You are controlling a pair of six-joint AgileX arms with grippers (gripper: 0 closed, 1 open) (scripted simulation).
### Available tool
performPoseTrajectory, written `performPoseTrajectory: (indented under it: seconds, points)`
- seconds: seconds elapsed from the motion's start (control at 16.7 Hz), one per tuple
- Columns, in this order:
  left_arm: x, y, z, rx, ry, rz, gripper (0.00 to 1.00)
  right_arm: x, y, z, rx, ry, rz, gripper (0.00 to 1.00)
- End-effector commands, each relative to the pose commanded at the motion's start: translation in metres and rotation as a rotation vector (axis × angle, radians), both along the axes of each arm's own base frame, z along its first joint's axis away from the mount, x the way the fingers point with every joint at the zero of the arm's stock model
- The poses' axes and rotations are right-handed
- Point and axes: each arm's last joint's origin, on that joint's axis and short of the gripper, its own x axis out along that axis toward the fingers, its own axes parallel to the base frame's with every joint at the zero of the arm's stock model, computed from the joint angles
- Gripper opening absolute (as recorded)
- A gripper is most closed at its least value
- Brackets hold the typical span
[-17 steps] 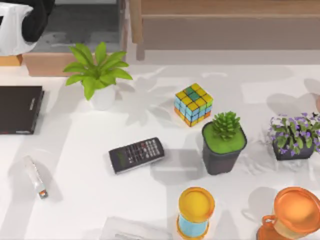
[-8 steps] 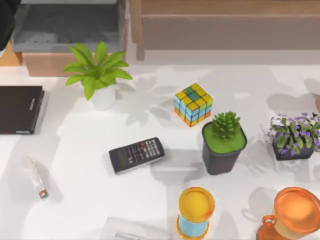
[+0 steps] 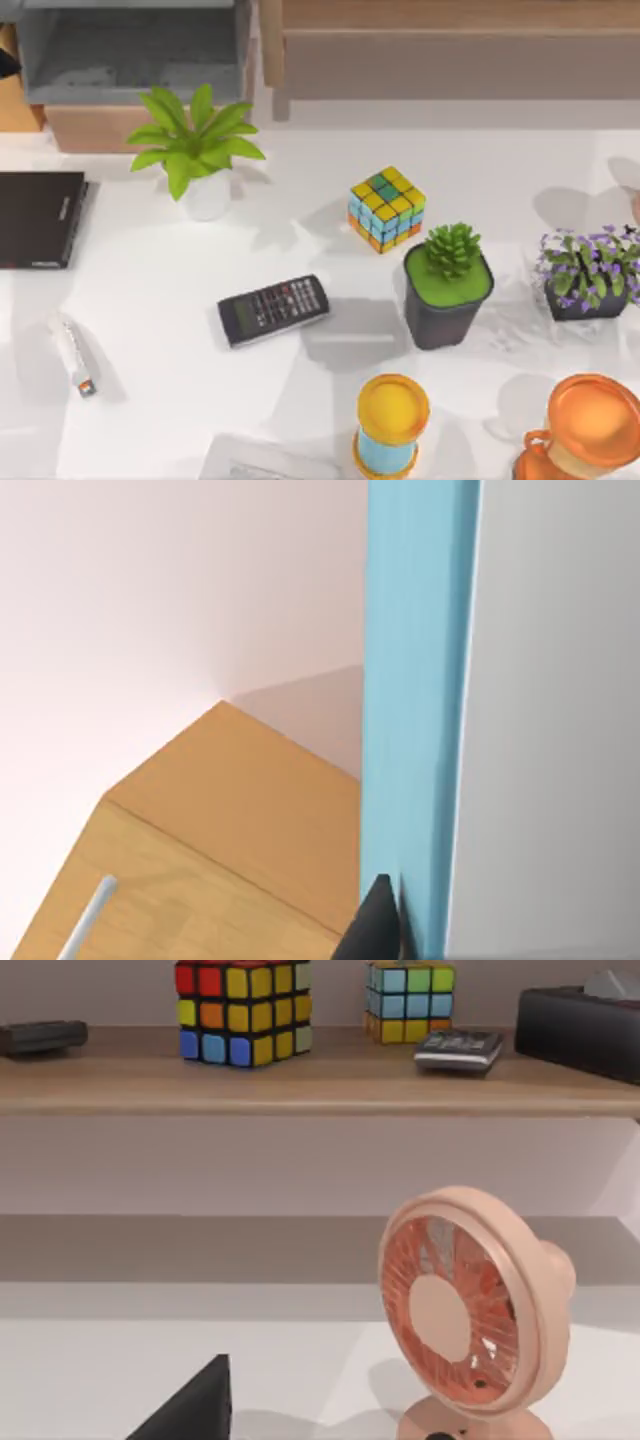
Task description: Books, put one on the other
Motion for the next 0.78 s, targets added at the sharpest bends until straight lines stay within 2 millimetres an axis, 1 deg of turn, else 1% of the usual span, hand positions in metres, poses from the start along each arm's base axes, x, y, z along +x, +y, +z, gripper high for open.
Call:
performPoseTrajectory:
  seconds: [0.12,0.24,0.36,0.48,0.6,0.66,0.78]
  points:
    - [-0.014,0.018,-0.030,0.185,0.069,0.046,0.00,0.000,0.000,0.000,0.000,0.000,0.000,1.00]
    - [-0.024,0.035,-0.066,0.338,0.182,0.074,0.00,0.000,0.000,0.000,0.000,0.000,0.000,1.00]
    - [-0.030,0.048,-0.103,0.451,0.320,0.080,0.00,0.000,0.000,0.000,0.000,0.000,0.000,1.00]
    - [-0.031,0.059,-0.135,0.525,0.454,0.067,0.00,0.000,0.000,0.000,0.000,0.000,0.000,1.00]
    - [-0.031,0.066,-0.157,0.567,0.553,0.050,0.00,0.000,0.000,0.000,0.000,0.000,0.000,1.00]
    - [-0.030,0.068,-0.163,0.580,0.582,0.045,0.00,0.000,0.000,0.000,0.000,0.000,0.000,1.00]
    - [-0.029,0.070,-0.167,0.589,0.601,0.042,0.00,0.000,0.000,0.000,0.000,0.000,0.000,1.00]
